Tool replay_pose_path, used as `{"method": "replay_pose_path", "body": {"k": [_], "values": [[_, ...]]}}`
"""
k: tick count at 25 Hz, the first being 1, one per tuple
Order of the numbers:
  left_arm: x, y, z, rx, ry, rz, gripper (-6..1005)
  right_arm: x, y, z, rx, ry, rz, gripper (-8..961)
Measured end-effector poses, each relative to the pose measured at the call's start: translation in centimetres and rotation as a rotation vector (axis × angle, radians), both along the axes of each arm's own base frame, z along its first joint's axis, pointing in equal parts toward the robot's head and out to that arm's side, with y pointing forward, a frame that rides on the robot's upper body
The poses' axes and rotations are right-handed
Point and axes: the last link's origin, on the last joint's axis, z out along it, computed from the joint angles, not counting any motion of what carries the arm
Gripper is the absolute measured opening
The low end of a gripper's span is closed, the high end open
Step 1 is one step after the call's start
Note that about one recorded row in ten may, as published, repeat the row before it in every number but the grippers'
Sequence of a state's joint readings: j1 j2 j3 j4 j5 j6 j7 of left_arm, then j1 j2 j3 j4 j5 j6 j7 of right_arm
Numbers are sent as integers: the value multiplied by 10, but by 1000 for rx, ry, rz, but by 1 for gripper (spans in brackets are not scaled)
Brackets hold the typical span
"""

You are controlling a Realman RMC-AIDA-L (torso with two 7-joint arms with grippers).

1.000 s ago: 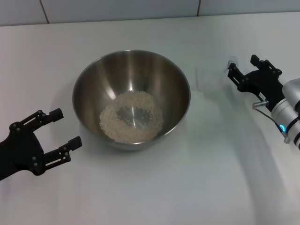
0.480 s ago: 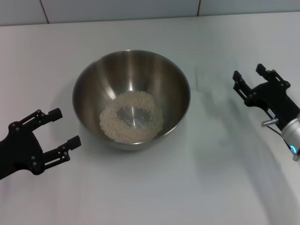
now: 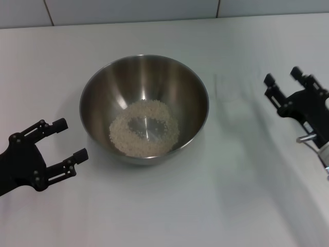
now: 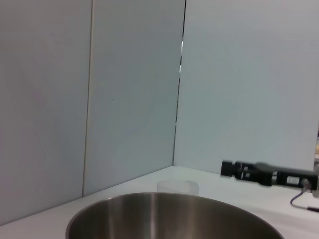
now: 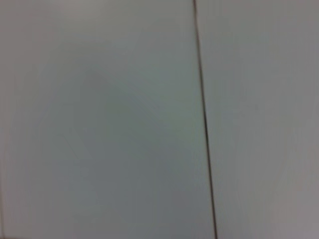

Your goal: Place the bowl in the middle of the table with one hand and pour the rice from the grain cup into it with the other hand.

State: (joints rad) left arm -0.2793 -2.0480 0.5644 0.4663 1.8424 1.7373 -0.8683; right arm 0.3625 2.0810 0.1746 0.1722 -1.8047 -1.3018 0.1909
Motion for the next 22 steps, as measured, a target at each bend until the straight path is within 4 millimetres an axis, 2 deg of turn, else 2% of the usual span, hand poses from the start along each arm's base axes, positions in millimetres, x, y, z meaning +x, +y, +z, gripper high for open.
{"method": "replay_pose_path", "body": {"k": [3,6,10,18,22], "values": [[0,0,0,0,1,0,816,-3,-5,15,-1,4,109,666],[0,1,-1,-2,3,-1,816,-4,-2,30,-110,33,208,666],[2,2,-1,-2,2,-4,816,-10,4,39,-285,-7,320,666],[4,6,-2,-11,-1,-6,816,-20,4,61,-538,-30,472,667],[5,9,-1,-20,-4,-6,816,-23,6,71,-674,-66,488,667]]}}
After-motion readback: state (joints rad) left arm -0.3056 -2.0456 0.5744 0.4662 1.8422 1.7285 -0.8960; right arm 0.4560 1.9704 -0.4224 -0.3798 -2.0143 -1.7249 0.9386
